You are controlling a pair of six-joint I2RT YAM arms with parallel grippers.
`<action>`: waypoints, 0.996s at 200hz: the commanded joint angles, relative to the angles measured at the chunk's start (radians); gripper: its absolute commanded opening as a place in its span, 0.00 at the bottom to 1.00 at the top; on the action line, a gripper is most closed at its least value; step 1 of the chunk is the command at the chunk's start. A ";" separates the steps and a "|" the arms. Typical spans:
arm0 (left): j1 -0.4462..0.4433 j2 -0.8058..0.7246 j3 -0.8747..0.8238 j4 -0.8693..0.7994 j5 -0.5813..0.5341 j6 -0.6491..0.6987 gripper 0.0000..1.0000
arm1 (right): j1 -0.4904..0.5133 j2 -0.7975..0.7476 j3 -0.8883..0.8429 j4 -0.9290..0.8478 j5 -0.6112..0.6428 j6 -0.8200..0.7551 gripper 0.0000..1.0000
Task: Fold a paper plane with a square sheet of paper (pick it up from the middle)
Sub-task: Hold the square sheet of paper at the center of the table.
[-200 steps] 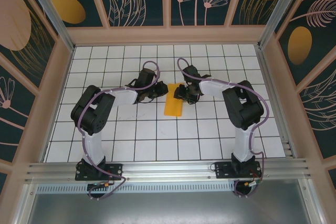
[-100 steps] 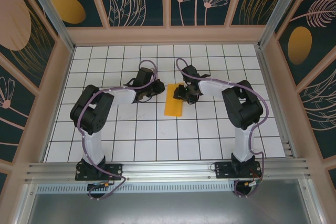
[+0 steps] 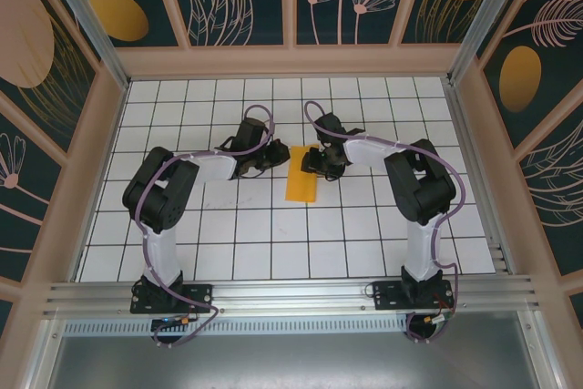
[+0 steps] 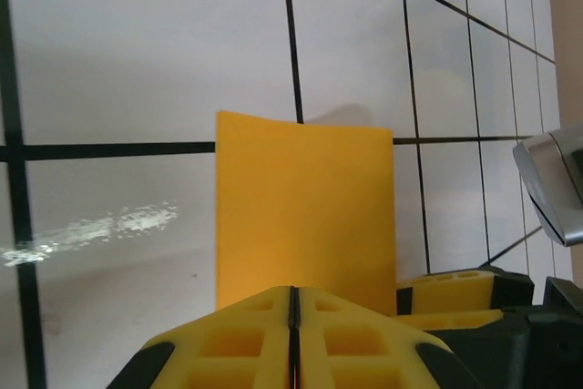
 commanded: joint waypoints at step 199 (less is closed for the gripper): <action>-0.017 0.151 0.086 -0.154 0.038 0.047 0.05 | 0.005 0.208 -0.085 0.027 0.118 -0.035 0.49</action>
